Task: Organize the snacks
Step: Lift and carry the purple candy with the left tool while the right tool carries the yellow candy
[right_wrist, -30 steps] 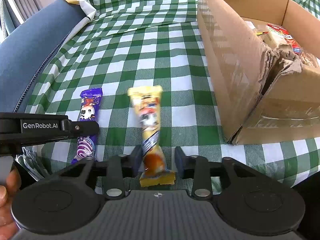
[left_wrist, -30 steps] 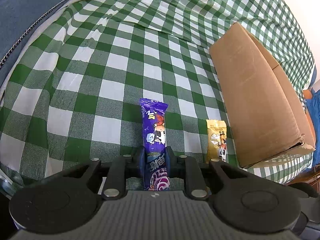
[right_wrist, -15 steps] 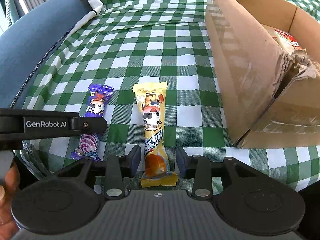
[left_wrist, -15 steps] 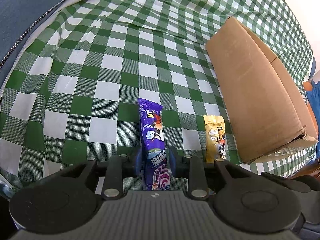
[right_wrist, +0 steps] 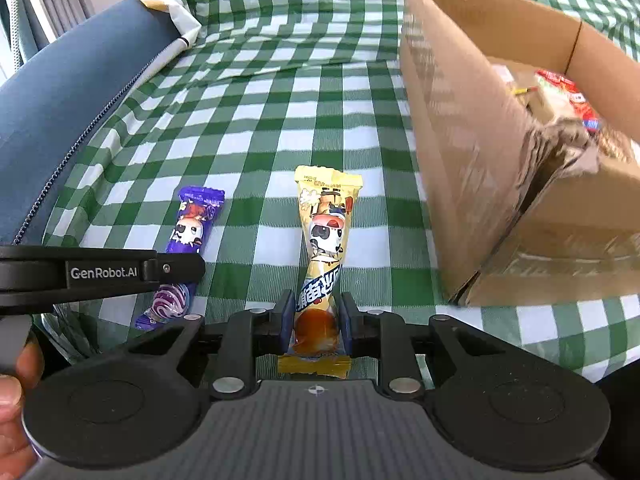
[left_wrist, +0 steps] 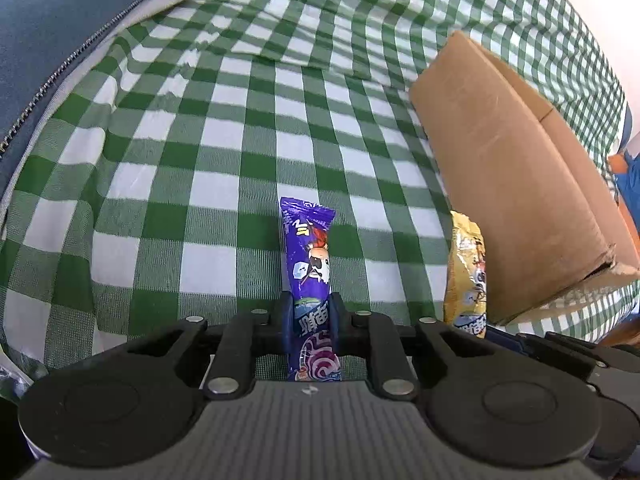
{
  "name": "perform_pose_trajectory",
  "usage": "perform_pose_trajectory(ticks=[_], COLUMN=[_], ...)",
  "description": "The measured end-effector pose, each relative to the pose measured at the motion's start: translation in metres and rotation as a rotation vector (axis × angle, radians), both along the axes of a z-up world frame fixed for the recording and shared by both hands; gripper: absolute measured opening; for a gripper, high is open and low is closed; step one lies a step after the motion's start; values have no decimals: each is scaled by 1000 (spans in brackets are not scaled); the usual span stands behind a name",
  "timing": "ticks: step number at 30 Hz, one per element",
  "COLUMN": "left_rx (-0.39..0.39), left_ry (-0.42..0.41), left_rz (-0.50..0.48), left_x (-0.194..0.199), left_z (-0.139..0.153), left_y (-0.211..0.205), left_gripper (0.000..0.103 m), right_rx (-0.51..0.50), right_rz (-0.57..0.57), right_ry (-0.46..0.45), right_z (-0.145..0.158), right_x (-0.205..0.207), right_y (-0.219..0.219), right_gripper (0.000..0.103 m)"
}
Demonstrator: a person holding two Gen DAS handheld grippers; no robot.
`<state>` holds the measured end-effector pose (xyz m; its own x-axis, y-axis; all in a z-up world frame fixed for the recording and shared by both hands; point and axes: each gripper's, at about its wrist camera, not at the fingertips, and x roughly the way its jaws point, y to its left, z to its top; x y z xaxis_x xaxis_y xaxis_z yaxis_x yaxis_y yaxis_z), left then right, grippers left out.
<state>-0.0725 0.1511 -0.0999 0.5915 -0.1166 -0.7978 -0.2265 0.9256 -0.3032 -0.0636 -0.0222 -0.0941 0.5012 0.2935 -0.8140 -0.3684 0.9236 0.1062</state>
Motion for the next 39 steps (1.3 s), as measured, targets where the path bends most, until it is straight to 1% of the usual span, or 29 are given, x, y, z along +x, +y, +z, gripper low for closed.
perform_pose_trajectory(ticks=[4,8,16,20,23,27,29,35,39], left_rx=[-11,-6,20,27,21,23,27,28,22], left_ry=[-75,-155,-285,-314,-324,-348,-360,-399,-426], left_rz=[20,32,31,19,20,20,18,10,-15], left_x=[-5,-10,-21,-25,-26,-22,-17,7,31], left_z=[11,23,46,55,62,76,84,109,125], left_y=[4,5,-5,-13,-18,-26,-30,-48,-68], left_gripper=[19,19,19,19,19,19,19,19,19], right_rx=[-2,-5,-45,-33,-15,18,39,112,144], right_rz=[23,54,112,104,86,49,30,-29,-92], right_ry=[-63,-151,-412,-510,-534,-519,-525,-568,-598], right_z=[10,24,56,70,77,79,82,94,98], right_x=[-6,-12,-30,-33,-30,-21,-17,-7,2], right_y=[0,0,-1,-7,-14,-23,-25,-43,-61], right_gripper=[25,25,25,25,25,25,25,25,25])
